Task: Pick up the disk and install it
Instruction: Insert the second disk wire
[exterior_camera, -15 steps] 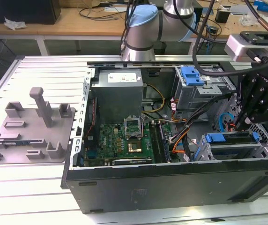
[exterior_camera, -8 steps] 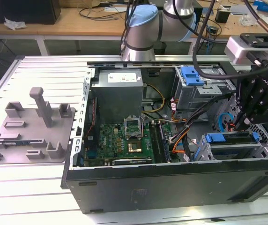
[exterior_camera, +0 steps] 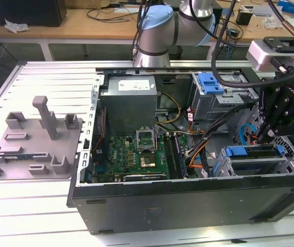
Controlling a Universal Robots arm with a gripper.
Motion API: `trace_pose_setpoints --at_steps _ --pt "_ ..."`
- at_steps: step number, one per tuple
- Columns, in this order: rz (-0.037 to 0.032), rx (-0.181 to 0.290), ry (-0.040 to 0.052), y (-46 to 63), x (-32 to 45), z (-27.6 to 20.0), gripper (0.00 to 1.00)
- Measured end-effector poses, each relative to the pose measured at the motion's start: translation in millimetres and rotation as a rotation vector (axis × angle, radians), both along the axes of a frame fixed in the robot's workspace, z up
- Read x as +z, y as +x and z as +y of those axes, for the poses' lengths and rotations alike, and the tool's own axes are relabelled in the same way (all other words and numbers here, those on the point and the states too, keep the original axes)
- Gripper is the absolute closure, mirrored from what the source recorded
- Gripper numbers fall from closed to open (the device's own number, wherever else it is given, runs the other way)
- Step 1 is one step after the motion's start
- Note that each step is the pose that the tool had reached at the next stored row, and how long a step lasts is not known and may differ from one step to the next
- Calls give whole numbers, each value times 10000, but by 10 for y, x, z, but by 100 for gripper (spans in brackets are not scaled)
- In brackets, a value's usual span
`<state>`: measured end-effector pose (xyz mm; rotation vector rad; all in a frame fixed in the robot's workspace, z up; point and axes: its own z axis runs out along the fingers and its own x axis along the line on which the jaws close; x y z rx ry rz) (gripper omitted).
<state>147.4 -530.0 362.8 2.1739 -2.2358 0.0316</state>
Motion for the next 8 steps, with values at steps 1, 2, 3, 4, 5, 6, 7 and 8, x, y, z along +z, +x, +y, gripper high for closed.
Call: trace_pose_setpoints --at_steps 1,2,3,4,5,6,7,8 --pt "0 8 2 0 -1 0 84" --pt "-1 17 4 0 -1 0 84" --pt "-1 26 7 0 -2 0 84" --pt "-1 35 12 0 -3 0 84" --pt "-1 48 16 1 -4 0 84" --pt "-1 58 20 4 -4 0 84" --pt "-1 64 20 4 -5 0 84" --pt "-1 70 21 5 -5 0 84"
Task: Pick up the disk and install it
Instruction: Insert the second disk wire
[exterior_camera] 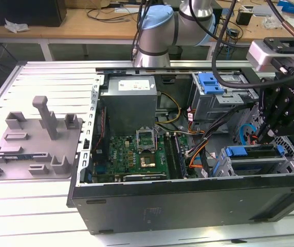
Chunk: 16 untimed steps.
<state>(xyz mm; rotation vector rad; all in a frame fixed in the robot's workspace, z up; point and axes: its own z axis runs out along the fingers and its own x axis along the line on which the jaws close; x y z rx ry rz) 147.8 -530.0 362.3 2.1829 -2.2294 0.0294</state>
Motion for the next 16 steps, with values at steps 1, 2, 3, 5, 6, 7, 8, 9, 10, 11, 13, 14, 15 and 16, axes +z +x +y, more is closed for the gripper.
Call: trace_pose_setpoints --at_steps 1,2,3,5,6,7,8,9,10,11,13,14,15,16 --pt "-1 8 -2 0 0 0 84" --pt "-1 17 -2 0 -1 0 84" --pt "-6 33 -2 1 -3 0 84" --pt "-23 67 0 2 -7 0 84" --pt "-39 84 3 1 -8 0 84" --pt "-58 101 10 1 -10 -1 84" --pt "-70 111 22 -1 -14 -3 84" --pt "-77 115 27 -5 -16 -5 84" --pt "-81 118 28 -12 -18 -7 84" --pt "-93 121 29 -30 -24 -9 84" --pt "-136 141 44 -50 -33 -9 84" --pt "-156 153 50 -53 -35 -9 84" --pt "-176 167 58 -54 -37 -9 84" --pt "-195 180 65 -55 -39 -8 84"
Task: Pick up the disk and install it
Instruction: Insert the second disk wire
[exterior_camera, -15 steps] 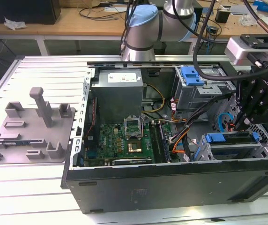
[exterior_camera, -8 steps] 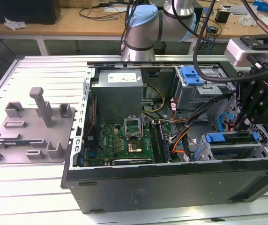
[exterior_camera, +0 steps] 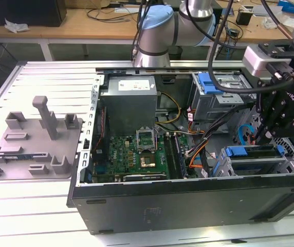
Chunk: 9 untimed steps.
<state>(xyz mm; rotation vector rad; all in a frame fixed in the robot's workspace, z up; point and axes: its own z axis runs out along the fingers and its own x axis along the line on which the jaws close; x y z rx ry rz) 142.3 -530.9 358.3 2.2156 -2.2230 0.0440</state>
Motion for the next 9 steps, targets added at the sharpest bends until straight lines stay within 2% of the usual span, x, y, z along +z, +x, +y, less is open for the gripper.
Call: trace_pose_setpoints --at_steps 4,9 --pt "-74 61 31 -3 -12 0 84" --pt "-109 113 36 -5 -28 -3 84"
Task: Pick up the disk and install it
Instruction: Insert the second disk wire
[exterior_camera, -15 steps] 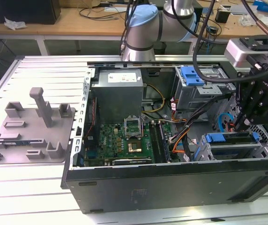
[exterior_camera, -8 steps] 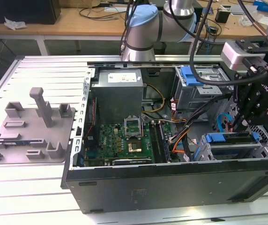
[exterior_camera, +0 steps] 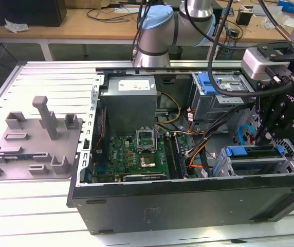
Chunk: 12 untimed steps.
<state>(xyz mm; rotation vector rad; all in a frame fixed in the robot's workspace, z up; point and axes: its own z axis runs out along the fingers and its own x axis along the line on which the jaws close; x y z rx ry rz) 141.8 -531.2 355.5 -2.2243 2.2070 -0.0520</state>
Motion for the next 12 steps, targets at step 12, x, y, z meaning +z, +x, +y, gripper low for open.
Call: trace_pose_setpoints --at_steps 12 --pt "-26 34 1 -1 -44 -9 84"
